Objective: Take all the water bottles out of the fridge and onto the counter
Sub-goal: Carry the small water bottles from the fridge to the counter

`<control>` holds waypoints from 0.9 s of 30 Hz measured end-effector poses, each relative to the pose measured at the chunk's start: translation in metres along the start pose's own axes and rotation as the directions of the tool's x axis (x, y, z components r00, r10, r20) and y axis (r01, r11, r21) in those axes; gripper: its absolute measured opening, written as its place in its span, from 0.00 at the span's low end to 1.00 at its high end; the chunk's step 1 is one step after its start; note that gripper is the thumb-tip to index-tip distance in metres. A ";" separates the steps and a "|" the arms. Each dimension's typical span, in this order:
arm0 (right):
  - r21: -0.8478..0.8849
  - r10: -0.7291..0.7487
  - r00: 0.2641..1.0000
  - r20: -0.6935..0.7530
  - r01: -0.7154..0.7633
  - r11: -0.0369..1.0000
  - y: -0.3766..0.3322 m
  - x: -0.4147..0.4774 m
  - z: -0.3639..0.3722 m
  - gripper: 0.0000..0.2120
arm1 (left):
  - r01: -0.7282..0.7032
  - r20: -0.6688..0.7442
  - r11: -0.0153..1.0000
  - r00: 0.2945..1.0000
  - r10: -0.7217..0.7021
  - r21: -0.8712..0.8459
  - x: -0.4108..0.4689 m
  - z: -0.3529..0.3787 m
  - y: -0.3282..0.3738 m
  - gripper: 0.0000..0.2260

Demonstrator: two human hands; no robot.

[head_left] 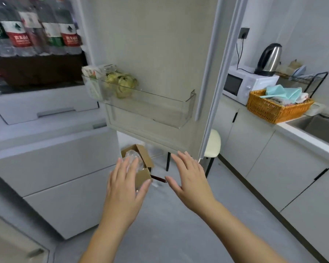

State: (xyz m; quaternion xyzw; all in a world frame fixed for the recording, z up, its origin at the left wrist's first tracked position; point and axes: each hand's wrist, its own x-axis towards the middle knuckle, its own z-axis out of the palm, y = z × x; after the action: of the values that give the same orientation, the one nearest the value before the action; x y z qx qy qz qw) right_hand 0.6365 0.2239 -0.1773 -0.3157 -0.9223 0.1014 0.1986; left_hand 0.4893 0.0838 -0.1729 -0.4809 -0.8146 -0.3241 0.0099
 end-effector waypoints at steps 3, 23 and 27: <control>-0.011 -0.017 1.000 0.003 0.017 1.000 -0.041 0.022 0.020 0.31 | -0.006 -0.011 0.998 1.000 0.006 0.064 0.009 -0.029 -0.041 0.31; -0.007 -0.236 0.972 -0.001 0.236 0.972 -0.173 0.182 0.096 0.30 | 0.124 -0.145 0.960 0.985 -0.090 0.250 0.082 -0.124 -0.200 0.31; 0.031 -0.280 0.960 0.014 0.279 0.960 -0.184 0.237 0.121 0.30 | 0.172 -0.193 0.947 0.974 -0.122 0.271 0.119 -0.131 -0.228 0.31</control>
State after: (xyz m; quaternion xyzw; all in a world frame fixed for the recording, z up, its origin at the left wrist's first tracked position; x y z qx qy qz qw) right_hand 0.3134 0.2202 -0.1570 -0.1785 -0.9578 0.0883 0.2071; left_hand 0.2063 0.0317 -0.1488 -0.3820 -0.8826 -0.2434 0.1260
